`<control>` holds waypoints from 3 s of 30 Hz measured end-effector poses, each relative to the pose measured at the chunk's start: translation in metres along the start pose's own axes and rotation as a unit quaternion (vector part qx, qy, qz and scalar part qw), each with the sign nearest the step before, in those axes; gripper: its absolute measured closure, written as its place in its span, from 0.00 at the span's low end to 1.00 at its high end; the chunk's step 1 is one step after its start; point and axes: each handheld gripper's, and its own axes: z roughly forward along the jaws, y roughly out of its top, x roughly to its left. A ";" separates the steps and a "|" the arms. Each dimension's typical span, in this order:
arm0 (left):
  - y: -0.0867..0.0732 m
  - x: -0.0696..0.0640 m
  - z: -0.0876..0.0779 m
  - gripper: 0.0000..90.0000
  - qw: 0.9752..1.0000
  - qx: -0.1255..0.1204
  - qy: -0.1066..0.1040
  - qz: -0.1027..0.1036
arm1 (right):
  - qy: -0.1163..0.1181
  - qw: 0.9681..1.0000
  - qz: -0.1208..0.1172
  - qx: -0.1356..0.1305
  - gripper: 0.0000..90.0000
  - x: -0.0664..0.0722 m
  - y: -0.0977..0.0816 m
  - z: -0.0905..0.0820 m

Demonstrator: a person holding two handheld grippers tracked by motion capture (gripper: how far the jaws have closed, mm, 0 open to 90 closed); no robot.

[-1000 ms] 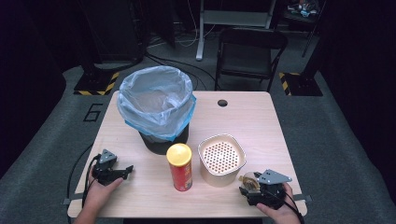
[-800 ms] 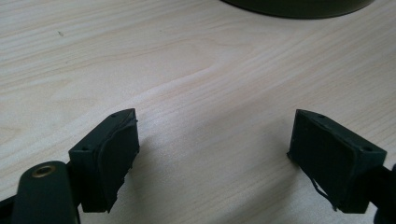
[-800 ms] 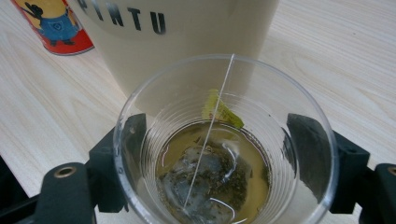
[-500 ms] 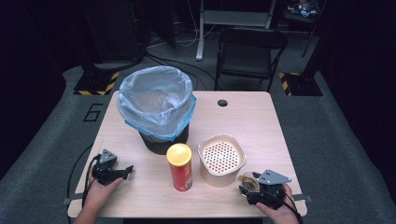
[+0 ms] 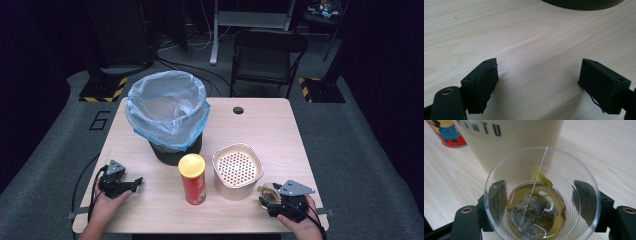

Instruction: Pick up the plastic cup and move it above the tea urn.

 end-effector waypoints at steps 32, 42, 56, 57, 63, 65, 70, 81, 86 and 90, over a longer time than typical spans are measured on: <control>0.000 0.000 0.000 0.17 1.000 0.001 0.001 0.002 | -0.006 1.000 0.015 -0.013 0.36 -0.070 0.013 0.016; 0.001 0.001 -0.001 0.17 1.000 0.006 -0.001 0.003 | 0.005 0.999 0.020 -0.026 0.34 -0.084 0.009 0.024; 0.001 0.000 0.000 0.17 1.000 0.005 -0.003 0.001 | 0.009 1.000 0.002 -0.025 0.37 -0.096 0.025 0.020; 0.001 0.000 0.000 0.17 1.000 0.003 -0.001 0.000 | 0.006 1.000 0.000 -0.030 0.37 -0.097 0.030 0.018; 0.001 0.000 0.000 0.17 1.000 0.002 0.000 0.001 | 0.007 0.998 -0.024 -0.065 0.37 -0.102 0.068 -0.002; 0.001 0.000 0.000 0.17 1.000 0.002 0.000 0.000 | 0.009 0.997 -0.028 -0.069 0.37 -0.103 0.072 -0.003; 0.001 0.000 0.001 0.17 1.000 0.001 0.000 0.000 | 0.023 0.997 -0.048 -0.064 0.37 -0.104 0.096 -0.004; 0.001 0.000 0.001 0.17 1.000 0.000 0.000 0.000 | 0.053 0.994 -0.059 -0.070 0.37 -0.109 0.129 0.026; 0.001 0.000 0.001 0.17 1.000 -0.001 0.001 0.001 | 0.065 0.993 -0.058 -0.085 0.37 -0.113 0.139 0.037; 0.001 0.000 0.001 0.17 1.000 -0.002 0.001 0.001 | 0.064 0.990 -0.061 -0.114 0.37 -0.111 0.149 0.044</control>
